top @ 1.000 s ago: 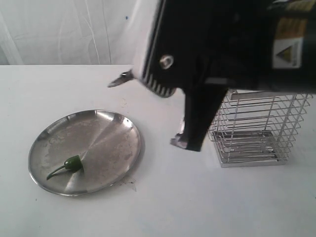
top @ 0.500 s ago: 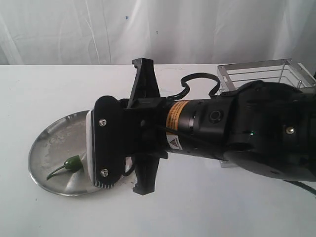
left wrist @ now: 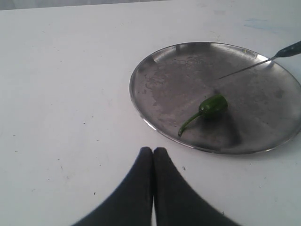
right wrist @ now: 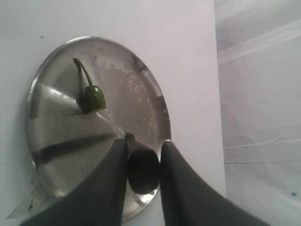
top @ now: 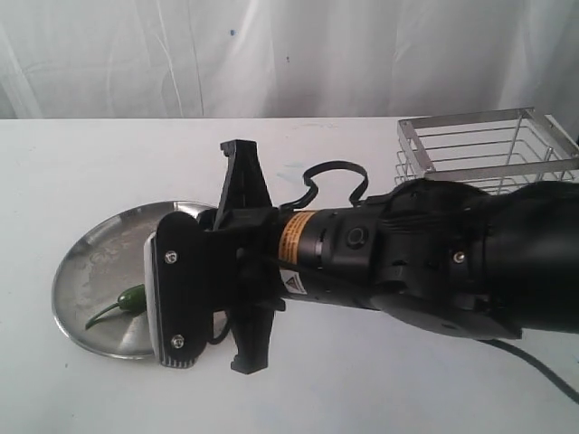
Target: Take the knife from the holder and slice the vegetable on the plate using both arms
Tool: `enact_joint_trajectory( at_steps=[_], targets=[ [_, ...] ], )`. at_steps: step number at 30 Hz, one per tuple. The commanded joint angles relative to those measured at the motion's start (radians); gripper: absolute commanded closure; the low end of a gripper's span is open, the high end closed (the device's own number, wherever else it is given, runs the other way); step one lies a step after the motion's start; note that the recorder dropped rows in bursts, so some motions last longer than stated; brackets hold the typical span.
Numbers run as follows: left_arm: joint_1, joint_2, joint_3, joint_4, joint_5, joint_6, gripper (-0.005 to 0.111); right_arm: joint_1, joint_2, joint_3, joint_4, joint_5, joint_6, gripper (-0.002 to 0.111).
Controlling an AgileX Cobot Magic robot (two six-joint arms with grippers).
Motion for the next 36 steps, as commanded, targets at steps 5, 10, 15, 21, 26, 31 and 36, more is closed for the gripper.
enact_joint_trajectory(
  at_steps=[5,10,15,21,26,31,36],
  targets=[
    [0.001,-0.004,0.0,-0.006,-0.002,0.002,0.107,0.002,0.077,0.004,0.001,0.036,-0.018,0.108],
    [0.001,-0.004,0.0,-0.006,-0.002,0.002,0.107,0.002,0.12,0.004,0.001,0.107,-0.016,0.108],
    [0.001,-0.004,0.0,-0.006,-0.002,0.002,0.107,0.002,0.156,0.004,0.005,0.109,-0.016,0.108],
    [0.001,-0.004,0.0,-0.006,-0.002,0.002,0.107,0.0,0.211,0.004,0.018,0.086,0.02,0.108],
    [0.001,-0.004,0.0,-0.006,-0.002,0.002,0.107,0.0,0.269,0.004,0.027,0.086,0.039,0.108],
    [0.001,-0.004,0.0,-0.006,-0.002,0.002,0.107,0.0,0.283,0.0,0.041,0.081,0.113,0.108],
    [0.001,-0.004,0.0,-0.006,-0.002,0.002,0.107,0.0,0.283,-0.013,0.043,0.092,0.224,0.098]
  ],
)
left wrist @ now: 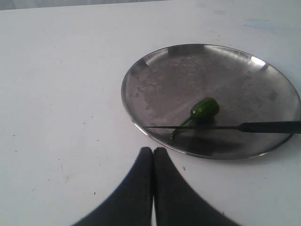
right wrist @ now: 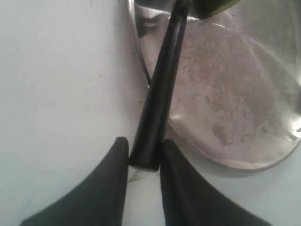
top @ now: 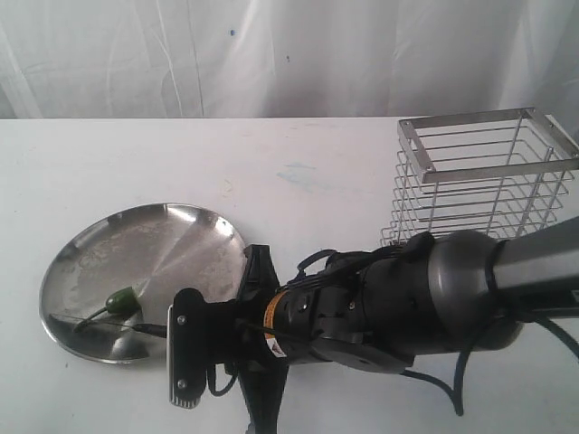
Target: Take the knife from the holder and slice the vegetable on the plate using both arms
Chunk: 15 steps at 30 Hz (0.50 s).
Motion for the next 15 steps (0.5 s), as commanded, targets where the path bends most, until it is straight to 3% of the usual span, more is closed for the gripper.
enact_joint_trajectory(
  at_steps=[1,9,15],
  targets=[
    [0.001,-0.004,0.0,-0.006,-0.002,0.002,0.107,0.0,0.002,-0.011,0.004,0.006,0.089,0.092],
    [0.001,-0.004,0.0,-0.006,-0.002,0.002,0.107,0.0,0.002,-0.011,0.008,0.031,0.104,0.058],
    [0.001,-0.004,0.0,-0.006,-0.002,0.002,0.107,0.0,-0.015,-0.011,0.008,0.051,0.193,0.053]
  ],
)
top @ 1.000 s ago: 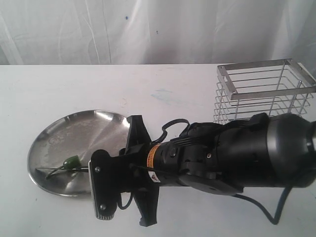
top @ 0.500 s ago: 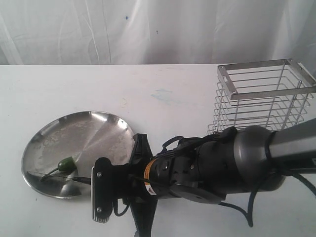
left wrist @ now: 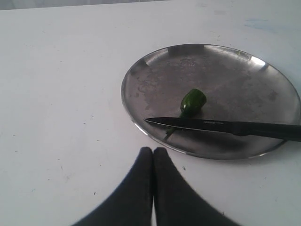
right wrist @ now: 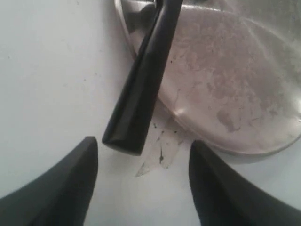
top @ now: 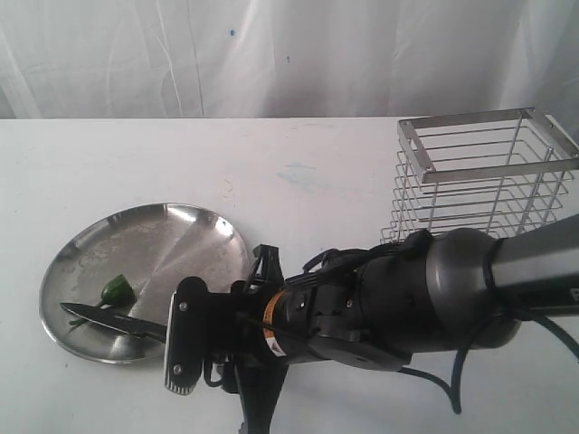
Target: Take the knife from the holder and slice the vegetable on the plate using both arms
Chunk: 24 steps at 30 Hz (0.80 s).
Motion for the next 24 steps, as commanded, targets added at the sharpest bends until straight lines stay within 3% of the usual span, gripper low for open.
enact_joint_trajectory(
  at_steps=[1,10,13,15,19,24],
  targets=[
    [0.001,-0.004,0.0,-0.006,-0.002,0.002,0.107,0.0,-0.02,-0.003,0.007,0.014,0.083,0.053],
    [0.001,-0.004,0.0,-0.006,-0.002,0.002,0.107,0.0,-0.169,-0.003,0.027,0.066,0.265,0.053],
    [0.001,-0.004,0.0,-0.006,-0.002,0.002,0.107,0.002,-0.235,-0.035,0.084,0.243,0.413,0.053],
    [0.001,-0.004,0.0,-0.006,-0.002,0.002,0.107,-0.001,-0.258,-0.086,0.18,0.455,0.471,0.053],
    [0.001,-0.004,0.0,-0.006,-0.002,0.002,0.107,-0.003,-0.258,-0.179,0.323,0.748,0.302,0.053],
    [0.001,-0.004,0.0,-0.006,-0.002,0.002,0.107,-0.064,-0.204,-0.291,0.582,0.824,0.13,0.053]
  ],
)
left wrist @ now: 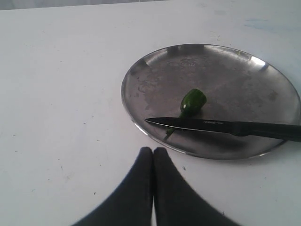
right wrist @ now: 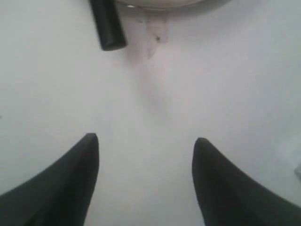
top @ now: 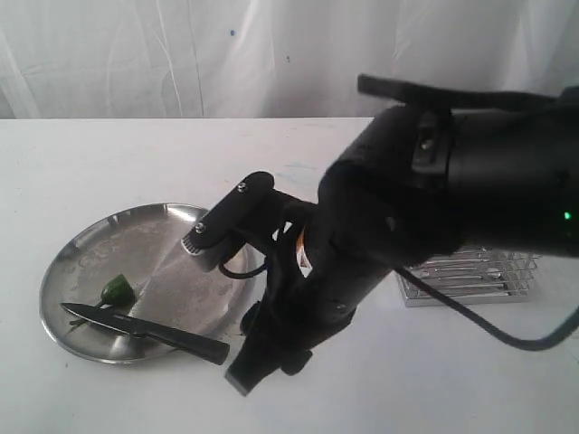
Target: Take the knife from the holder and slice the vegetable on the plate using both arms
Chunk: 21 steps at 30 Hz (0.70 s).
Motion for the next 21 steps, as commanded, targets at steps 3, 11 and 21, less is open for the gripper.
enact_joint_trajectory(
  at_steps=[3,11,21],
  targets=[
    [0.001,-0.004,0.0,-0.006,-0.002,0.002,0.107,-0.151,0.123,-0.195,0.301,0.135,-0.17,0.053],
    [0.001,-0.004,0.0,-0.006,-0.002,0.002,0.107,-0.372,0.426,-0.346,0.932,0.354,-0.607,0.056],
    [0.001,-0.004,0.0,-0.006,-0.002,0.002,0.107,-0.372,0.517,-0.346,0.896,0.354,-0.607,0.046]
  ],
)
